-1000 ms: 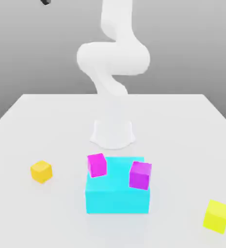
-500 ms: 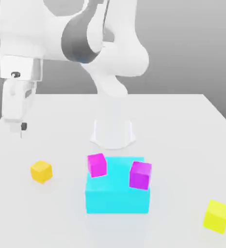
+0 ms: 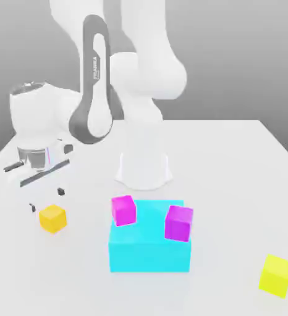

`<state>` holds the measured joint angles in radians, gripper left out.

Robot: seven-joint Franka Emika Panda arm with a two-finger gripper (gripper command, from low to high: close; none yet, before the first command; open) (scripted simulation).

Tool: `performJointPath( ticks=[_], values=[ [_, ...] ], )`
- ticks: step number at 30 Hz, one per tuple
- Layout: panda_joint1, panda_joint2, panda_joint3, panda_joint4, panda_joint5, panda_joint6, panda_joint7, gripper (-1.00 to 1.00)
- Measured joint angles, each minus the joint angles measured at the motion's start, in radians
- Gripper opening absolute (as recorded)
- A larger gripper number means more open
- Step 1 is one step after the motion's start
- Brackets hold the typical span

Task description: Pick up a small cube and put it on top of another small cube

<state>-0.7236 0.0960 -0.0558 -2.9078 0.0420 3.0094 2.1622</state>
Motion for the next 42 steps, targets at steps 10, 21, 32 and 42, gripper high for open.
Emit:
performJointPath(
  ticks=[10, 21, 32, 42],
  values=[
    [-0.044, 0.156, 0.054, 0.024, 0.025, 0.130, -0.013, -1.00],
    [-0.022, -0.034, 0.017, -0.007, -0.025, -0.026, 0.019, -1.00],
    [0.177, -0.015, 0.176, 0.202, -0.252, -0.186, 0.102, -1.00],
    [0.489, 0.059, 0.440, 0.395, -0.253, -0.337, 0.263, -1.00]
  ],
)
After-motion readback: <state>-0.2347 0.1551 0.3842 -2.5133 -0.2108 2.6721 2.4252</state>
